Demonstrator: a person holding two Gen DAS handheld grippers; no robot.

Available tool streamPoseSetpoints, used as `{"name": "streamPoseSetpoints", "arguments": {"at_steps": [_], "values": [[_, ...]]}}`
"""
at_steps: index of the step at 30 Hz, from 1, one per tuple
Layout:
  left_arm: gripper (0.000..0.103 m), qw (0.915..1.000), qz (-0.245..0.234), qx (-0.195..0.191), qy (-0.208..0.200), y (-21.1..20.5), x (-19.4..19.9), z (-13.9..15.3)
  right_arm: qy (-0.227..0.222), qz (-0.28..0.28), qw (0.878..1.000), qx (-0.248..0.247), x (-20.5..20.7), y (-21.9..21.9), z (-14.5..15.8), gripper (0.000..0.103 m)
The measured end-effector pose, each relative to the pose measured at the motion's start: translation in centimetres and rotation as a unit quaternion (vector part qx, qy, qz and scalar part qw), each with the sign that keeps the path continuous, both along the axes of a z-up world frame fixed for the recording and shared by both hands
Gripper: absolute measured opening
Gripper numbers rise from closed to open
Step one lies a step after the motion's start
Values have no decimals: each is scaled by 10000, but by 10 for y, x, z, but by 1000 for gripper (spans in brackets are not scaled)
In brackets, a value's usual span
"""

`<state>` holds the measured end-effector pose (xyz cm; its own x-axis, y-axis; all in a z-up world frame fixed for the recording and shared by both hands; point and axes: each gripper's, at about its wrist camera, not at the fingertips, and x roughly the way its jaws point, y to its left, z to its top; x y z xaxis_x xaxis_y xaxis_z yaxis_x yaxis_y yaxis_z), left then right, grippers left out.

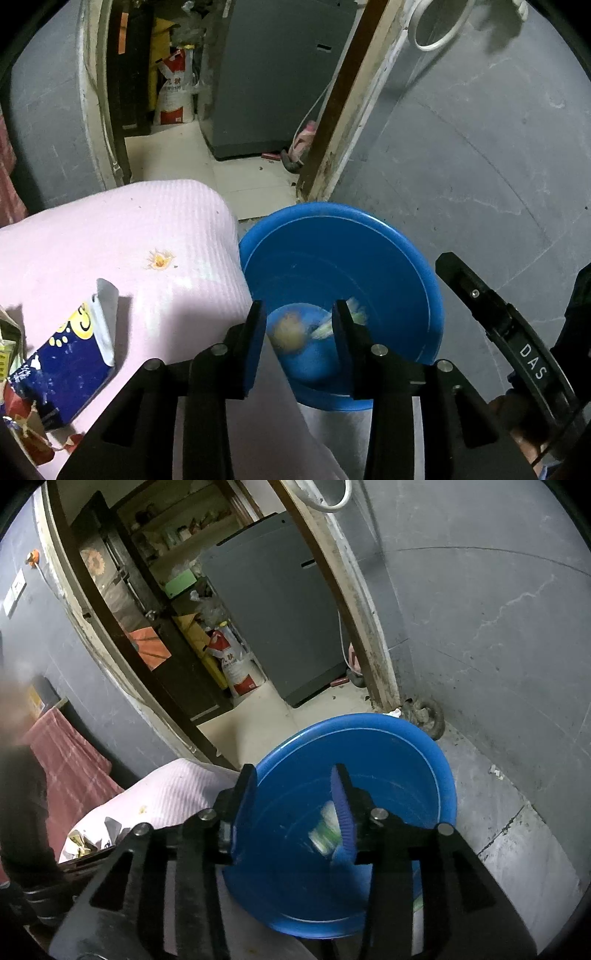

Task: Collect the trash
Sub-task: 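Carry both items over the blue bucket and open both grippers to drop them, then move both tools back over the trash pile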

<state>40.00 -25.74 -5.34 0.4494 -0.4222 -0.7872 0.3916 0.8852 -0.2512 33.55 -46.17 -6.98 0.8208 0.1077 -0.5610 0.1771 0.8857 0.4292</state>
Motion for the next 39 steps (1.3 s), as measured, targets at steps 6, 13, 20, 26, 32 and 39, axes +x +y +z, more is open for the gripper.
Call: {"name": "streamPoseSetpoints", "arguments": {"at_steps": [6, 13, 20, 26, 32, 39], "values": [[40, 9993, 173, -36, -319, 11, -13, 16, -306, -14, 9994, -183, -7, 6, 12, 56], [61, 9919, 771, -286, -972, 54, -33, 44, -916, 125, 9945, -487, -21, 24, 35, 79], [83, 9748, 1492, -504, -1578, 118, -59, 72, -1538, 306, 9837, -875, -39, 57, 60, 100], [98, 9472, 2017, -325, -2470, 160, -103, 90, -1991, 698, 9716, -1071, -53, 92, 72, 103], [99, 9326, 2266, -61, -2807, 188, -137, 83, -2297, 1472, 9576, -927, -60, 131, 76, 103], [99, 9203, 2604, 111, -2918, 222, -168, 75, -2520, 1962, 9405, -1157, -71, 171, 75, 103]]}}
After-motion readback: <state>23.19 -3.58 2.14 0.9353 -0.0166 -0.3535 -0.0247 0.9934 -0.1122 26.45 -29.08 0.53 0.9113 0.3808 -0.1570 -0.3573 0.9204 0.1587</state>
